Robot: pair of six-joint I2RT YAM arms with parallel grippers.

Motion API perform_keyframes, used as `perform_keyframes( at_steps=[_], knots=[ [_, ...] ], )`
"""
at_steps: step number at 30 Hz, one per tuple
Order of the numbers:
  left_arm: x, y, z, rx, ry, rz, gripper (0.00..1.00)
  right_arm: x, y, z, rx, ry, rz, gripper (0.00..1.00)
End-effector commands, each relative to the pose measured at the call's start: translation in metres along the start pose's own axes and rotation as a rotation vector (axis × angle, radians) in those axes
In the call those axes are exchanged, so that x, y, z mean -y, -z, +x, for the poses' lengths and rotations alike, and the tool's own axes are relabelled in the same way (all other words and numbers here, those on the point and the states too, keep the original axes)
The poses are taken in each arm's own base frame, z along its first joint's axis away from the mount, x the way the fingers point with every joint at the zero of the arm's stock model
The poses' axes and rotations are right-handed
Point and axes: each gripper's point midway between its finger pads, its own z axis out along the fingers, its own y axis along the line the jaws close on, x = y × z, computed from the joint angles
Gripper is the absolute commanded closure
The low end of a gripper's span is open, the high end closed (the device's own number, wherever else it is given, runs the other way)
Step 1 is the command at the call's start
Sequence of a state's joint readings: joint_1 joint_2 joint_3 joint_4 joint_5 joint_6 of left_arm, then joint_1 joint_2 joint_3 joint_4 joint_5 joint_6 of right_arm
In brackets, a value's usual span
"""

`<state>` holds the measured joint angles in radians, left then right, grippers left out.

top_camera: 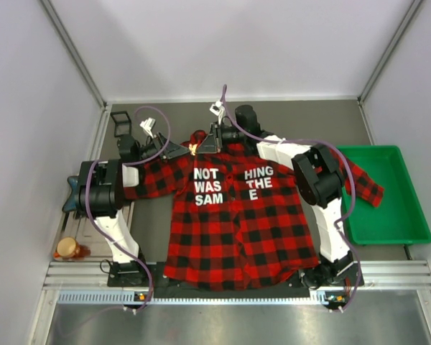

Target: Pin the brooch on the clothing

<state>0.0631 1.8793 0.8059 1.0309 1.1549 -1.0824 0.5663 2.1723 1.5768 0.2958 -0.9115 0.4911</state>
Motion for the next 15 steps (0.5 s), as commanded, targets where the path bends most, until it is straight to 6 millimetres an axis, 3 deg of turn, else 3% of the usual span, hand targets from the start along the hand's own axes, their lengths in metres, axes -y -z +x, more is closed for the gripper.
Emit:
perform_keyframes(
  at_steps=[1, 6, 9, 12, 15],
  knots=[
    [0.016, -0.008, -0.009, 0.005, -0.081, 0.075, 0.56, -0.024, 0.007, -0.023, 0.044, 0.087, -0.053, 1.00],
    [0.015, -0.009, -0.008, 0.004, -0.087, 0.075, 0.63, -0.027, 0.007, -0.022, 0.040, 0.096, -0.060, 1.00],
    [0.014, -0.010, -0.006, 0.000, -0.088, 0.075, 0.76, -0.027, 0.007, -0.016, 0.024, 0.104, -0.063, 1.00],
    [0.015, -0.011, -0.001, -0.022, -0.115, 0.082, 0.96, -0.029, 0.007, -0.014, 0.013, 0.131, -0.072, 1.00],
    [0.013, -0.010, 0.004, -0.045, -0.133, 0.075, 1.00, -0.033, 0.009, -0.015, -0.003, 0.154, -0.084, 1.00]
  ],
)
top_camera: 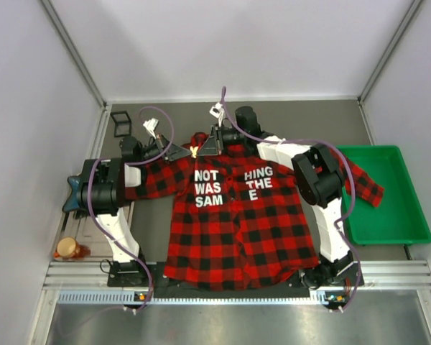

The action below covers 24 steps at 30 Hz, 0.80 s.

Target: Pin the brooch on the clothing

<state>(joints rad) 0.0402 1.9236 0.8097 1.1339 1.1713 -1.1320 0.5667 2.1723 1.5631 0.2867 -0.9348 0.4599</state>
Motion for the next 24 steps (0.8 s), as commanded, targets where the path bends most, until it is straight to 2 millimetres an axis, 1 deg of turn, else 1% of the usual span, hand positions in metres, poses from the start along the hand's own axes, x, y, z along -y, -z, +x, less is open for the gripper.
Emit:
perform_keyframes(
  at_steps=[1, 6, 7, 8, 9, 14, 16, 21, 24],
  knots=[
    [0.011, -0.002, -0.002, -0.029, -0.128, 0.036, 1.00, -0.032, 0.009, -0.025, 0.018, 0.143, -0.067, 0.98],
    [0.011, -0.001, 0.003, -0.051, -0.146, 0.054, 1.00, -0.029, 0.015, -0.027, 0.011, 0.152, -0.086, 0.83],
    [0.011, -0.001, 0.003, -0.051, -0.148, 0.057, 1.00, -0.029, 0.017, -0.030, 0.012, 0.154, -0.088, 0.81],
    [0.010, -0.002, 0.003, -0.053, -0.149, 0.060, 1.00, -0.027, 0.017, -0.028, 0.006, 0.148, -0.091, 0.80],
    [0.009, -0.001, 0.004, -0.054, -0.146, 0.061, 1.00, -0.029, 0.018, -0.029, 0.003, 0.149, -0.100, 0.76],
    [0.010, -0.002, 0.003, -0.057, -0.143, 0.078, 1.00, -0.035, 0.020, -0.028, -0.008, 0.151, -0.135, 0.67],
    [0.012, -0.002, 0.002, -0.059, -0.148, 0.088, 1.00, -0.036, 0.020, -0.028, -0.009, 0.151, -0.144, 0.67],
    [0.011, -0.002, 0.004, -0.067, -0.141, 0.095, 1.00, -0.038, 0.020, -0.027, -0.014, 0.149, -0.167, 0.67],
    [0.014, -0.002, 0.004, -0.068, -0.137, 0.111, 1.00, -0.033, 0.018, -0.026, -0.015, 0.140, -0.158, 0.66]
  ],
)
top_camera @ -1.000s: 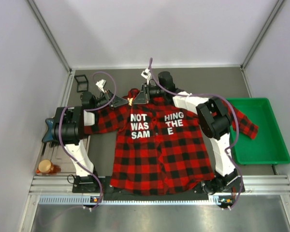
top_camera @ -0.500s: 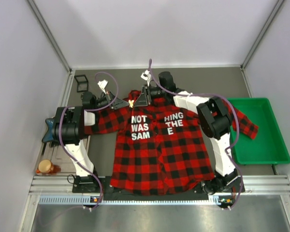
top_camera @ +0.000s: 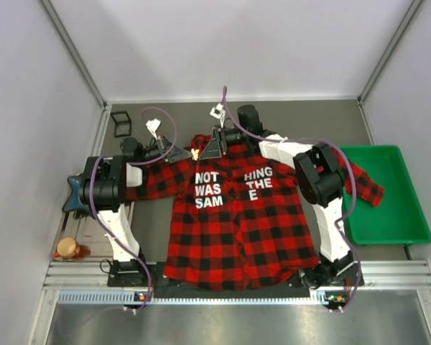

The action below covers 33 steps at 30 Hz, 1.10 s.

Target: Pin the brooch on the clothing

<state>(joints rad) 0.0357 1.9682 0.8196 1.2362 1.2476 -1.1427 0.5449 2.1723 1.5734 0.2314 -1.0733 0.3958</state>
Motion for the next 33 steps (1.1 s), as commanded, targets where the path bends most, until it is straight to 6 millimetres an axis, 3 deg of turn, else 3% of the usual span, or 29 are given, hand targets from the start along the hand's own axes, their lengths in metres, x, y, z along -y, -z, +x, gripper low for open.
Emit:
perform_keyframes(
  at_steps=[1, 21, 33],
  knots=[
    [0.012, -0.002, -0.007, -0.006, -0.081, 0.057, 1.00, -0.020, 0.005, -0.035, 0.044, 0.115, -0.050, 0.65],
    [0.025, -0.002, -0.005, -0.013, -0.073, 0.131, 1.00, 0.001, -0.002, -0.028, 0.029, 0.047, -0.016, 0.49],
    [0.020, -0.003, -0.008, 0.005, -0.068, 0.120, 1.00, -0.003, 0.022, -0.023, 0.018, 0.044, 0.018, 0.44]
  ],
)
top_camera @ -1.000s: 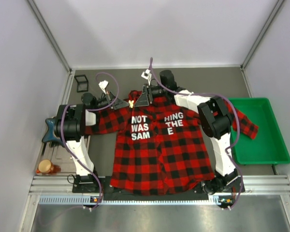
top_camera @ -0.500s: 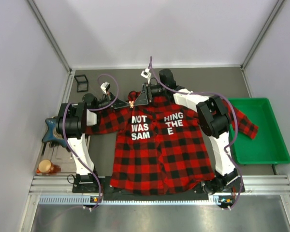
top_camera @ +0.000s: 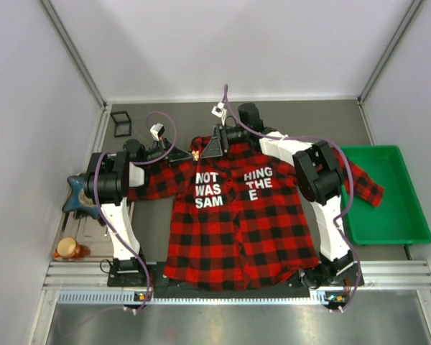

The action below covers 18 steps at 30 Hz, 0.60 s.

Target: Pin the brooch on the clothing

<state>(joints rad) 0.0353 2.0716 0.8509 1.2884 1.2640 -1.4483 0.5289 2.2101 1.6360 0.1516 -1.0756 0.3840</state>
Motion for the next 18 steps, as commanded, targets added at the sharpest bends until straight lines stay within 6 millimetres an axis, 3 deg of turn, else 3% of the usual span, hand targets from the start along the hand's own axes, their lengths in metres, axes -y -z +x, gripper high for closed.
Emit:
perform_keyframes(
  at_steps=[1, 6, 9, 13, 18],
  knots=[
    [0.034, -0.001, -0.002, 0.003, -0.391, 0.120, 1.00, -0.017, 0.021, -0.020, 0.032, 0.080, -0.001, 0.44],
    [0.034, -0.001, -0.003, 0.002, -0.391, 0.120, 1.00, -0.010, 0.028, -0.018, 0.036, 0.060, 0.012, 0.44],
    [0.034, -0.001, -0.002, -0.003, -0.390, 0.120, 1.00, -0.005, 0.024, -0.021, 0.053, 0.043, 0.004, 0.43],
    [0.036, -0.001, 0.000, -0.012, -0.398, 0.127, 1.00, -0.006, 0.019, -0.028, 0.073, -0.024, -0.041, 0.35],
    [0.038, -0.001, 0.001, -0.014, -0.395, 0.129, 1.00, -0.004, 0.012, -0.030, 0.072, -0.053, -0.078, 0.35]
  ],
)
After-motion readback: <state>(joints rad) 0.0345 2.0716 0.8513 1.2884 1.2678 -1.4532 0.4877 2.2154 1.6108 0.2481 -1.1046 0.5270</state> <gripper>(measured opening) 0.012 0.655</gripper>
